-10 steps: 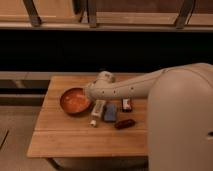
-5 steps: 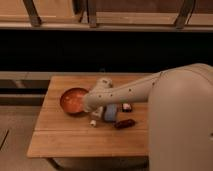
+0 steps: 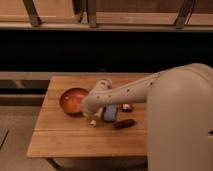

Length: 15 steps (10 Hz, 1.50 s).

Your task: Push the ceramic bowl across the table

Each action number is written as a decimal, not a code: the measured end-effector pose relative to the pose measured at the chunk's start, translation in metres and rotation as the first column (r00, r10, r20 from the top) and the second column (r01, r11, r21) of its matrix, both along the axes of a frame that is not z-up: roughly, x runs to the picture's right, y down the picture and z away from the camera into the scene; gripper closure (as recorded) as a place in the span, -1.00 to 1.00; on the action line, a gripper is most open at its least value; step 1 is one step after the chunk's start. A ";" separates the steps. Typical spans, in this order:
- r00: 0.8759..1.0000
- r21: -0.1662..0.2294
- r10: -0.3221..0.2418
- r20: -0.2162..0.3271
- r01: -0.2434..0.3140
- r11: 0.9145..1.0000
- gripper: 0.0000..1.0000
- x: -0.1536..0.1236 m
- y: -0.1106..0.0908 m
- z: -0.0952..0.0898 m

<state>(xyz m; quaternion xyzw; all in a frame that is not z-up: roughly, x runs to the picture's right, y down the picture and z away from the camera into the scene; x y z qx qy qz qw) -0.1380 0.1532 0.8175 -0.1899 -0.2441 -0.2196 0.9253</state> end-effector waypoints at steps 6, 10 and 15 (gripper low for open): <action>0.979 -0.158 -0.199 0.051 0.205 0.966 1.00 -0.054 0.073 0.011; 0.969 0.006 -0.246 0.012 0.246 0.969 1.00 -0.055 0.014 0.020; 0.974 0.022 -0.224 0.031 0.224 0.974 1.00 -0.034 0.005 0.066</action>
